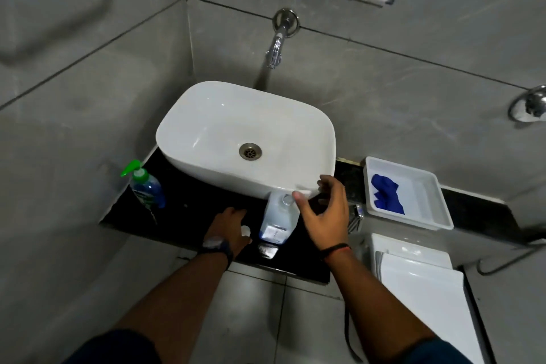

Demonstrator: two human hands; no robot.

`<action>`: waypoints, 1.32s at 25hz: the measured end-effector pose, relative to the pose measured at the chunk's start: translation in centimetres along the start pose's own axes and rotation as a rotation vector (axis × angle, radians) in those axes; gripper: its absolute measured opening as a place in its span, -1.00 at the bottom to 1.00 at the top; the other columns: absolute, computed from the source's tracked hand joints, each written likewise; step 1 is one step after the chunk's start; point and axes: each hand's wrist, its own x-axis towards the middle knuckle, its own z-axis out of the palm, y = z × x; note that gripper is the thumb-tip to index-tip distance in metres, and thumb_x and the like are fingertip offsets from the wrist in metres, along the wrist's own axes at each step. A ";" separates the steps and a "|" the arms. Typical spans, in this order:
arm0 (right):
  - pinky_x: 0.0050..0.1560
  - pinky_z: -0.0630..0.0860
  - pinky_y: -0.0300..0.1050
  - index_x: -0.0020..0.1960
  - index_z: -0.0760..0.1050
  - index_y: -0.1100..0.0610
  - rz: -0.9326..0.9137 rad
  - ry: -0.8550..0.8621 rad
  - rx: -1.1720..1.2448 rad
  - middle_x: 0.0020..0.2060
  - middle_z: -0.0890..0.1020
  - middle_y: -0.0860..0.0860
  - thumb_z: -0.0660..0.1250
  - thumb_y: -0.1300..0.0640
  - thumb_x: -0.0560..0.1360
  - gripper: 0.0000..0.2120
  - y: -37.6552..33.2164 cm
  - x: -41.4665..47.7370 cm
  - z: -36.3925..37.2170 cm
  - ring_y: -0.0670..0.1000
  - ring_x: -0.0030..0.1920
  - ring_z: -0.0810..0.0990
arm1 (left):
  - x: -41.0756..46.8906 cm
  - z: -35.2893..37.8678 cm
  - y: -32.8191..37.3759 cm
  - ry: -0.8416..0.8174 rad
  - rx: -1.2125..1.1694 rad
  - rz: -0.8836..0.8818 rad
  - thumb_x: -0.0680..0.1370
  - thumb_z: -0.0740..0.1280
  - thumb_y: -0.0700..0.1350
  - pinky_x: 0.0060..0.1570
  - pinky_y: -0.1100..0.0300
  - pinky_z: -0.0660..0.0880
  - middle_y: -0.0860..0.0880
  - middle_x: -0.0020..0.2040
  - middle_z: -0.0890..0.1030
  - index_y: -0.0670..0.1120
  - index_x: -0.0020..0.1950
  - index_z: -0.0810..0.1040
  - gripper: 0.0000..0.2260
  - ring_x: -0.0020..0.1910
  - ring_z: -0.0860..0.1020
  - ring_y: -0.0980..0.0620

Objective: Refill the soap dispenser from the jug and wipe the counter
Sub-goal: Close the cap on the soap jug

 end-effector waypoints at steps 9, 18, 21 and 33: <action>-0.07 0.44 -0.46 0.12 0.33 -0.35 0.139 -0.419 -0.033 0.07 0.55 -0.28 0.59 -0.12 0.12 -0.32 4.6 -1.1 2.3 -0.28 0.08 0.52 | 1.7 2.2 -1.2 -0.096 0.213 0.101 0.45 0.35 -0.02 0.05 0.06 0.44 -0.16 0.11 0.54 -0.12 0.03 0.54 -0.76 0.11 0.49 -0.18; -0.07 0.57 -0.20 0.15 0.42 -0.11 0.194 -0.444 -0.096 -0.01 0.61 -0.12 0.56 -0.19 0.08 -0.31 3.0 -0.9 2.7 -0.12 -0.02 0.59 | 0.9 -5.3 2.4 0.363 -0.469 -0.091 0.32 0.52 -0.04 -0.17 0.30 0.43 0.04 -0.21 0.63 -0.06 -0.12 0.62 -0.79 -0.23 0.57 0.09; -0.15 0.55 -0.28 0.11 0.41 -0.10 0.200 -0.470 -0.136 -0.03 0.60 -0.13 0.57 -0.23 0.02 -0.28 1.2 -0.2 2.7 -0.14 -0.06 0.58 | 0.6 -9.1 5.6 0.501 -0.549 0.037 0.31 0.54 -0.11 -0.19 0.30 0.45 0.01 -0.28 0.62 -0.09 -0.12 0.65 -0.81 -0.31 0.54 0.10; -0.28 0.44 -0.38 0.05 0.34 -0.19 0.074 -0.476 -0.203 -0.12 0.55 -0.25 0.55 -0.31 0.03 -0.31 -4.2 1.8 1.2 -0.23 -0.14 0.54 | -1.5 -14.2 10.2 0.411 -0.324 0.439 0.28 0.56 0.00 -0.17 0.38 0.47 -0.01 -0.15 0.65 -0.04 -0.05 0.68 -0.71 -0.33 0.52 0.15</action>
